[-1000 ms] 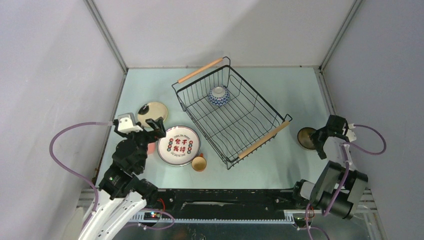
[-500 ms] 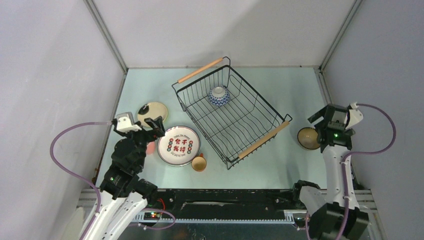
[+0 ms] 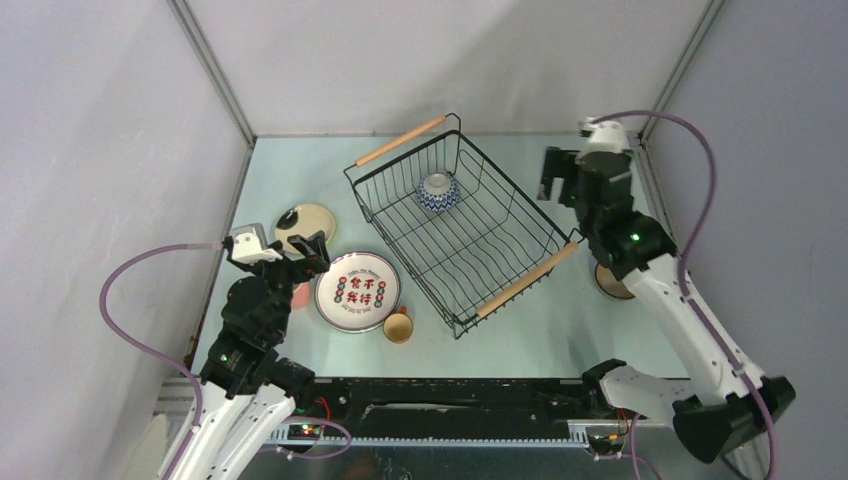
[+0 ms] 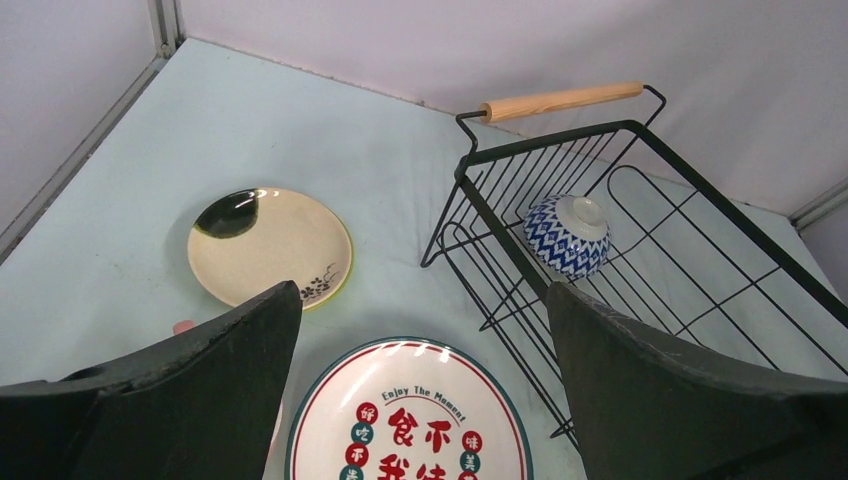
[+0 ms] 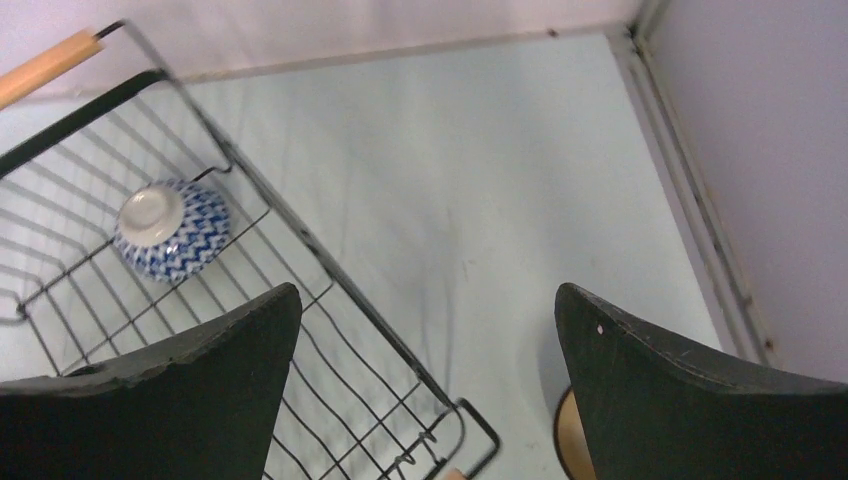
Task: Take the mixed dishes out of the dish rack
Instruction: Pick up the bowl from the dish rack.
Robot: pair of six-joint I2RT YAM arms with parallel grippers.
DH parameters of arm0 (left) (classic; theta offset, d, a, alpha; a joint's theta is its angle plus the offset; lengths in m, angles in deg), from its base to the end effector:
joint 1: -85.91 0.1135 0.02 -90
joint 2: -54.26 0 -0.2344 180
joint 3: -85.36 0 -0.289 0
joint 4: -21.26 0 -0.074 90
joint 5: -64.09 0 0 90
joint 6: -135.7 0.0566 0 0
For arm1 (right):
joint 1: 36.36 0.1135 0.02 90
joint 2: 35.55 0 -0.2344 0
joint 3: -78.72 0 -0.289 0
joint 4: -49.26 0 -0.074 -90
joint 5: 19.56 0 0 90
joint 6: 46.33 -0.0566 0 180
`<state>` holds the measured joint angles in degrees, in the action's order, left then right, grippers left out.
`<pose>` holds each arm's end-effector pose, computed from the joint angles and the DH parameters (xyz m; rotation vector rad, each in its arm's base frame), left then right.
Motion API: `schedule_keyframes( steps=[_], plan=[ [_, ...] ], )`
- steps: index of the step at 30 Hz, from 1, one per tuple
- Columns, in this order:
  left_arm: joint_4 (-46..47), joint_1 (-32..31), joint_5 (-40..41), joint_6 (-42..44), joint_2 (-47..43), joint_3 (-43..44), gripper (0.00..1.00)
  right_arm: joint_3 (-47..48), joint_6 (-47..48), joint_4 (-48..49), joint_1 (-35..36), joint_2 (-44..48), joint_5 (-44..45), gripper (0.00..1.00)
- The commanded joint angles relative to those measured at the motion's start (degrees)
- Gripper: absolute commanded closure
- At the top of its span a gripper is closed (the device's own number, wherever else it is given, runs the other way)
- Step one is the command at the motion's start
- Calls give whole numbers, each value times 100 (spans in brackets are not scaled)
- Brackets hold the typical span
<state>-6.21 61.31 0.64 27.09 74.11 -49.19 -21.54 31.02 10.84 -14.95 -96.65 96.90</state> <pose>0.1785 -0.0539 0.3139 -0.2749 1.5804 -0.2143 0.2865 0.0853 0.3689 0.1639 1.8716 -0.0350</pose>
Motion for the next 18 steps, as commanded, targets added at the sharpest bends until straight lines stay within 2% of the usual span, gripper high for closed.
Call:
schedule_keyframes(
  steps=[1,8,18],
  plan=[
    [183,83,-94,-78,28,-25,1,674,1416,287,786,-714,-17,0],
    [193,108,-107,-81,42,-34,1,1241,3019,216,1568,-1835,-409,1],
    [254,126,-48,7,78,-116,0,2215,4112,-44,1923,-3553,-1049,3]
  ],
)
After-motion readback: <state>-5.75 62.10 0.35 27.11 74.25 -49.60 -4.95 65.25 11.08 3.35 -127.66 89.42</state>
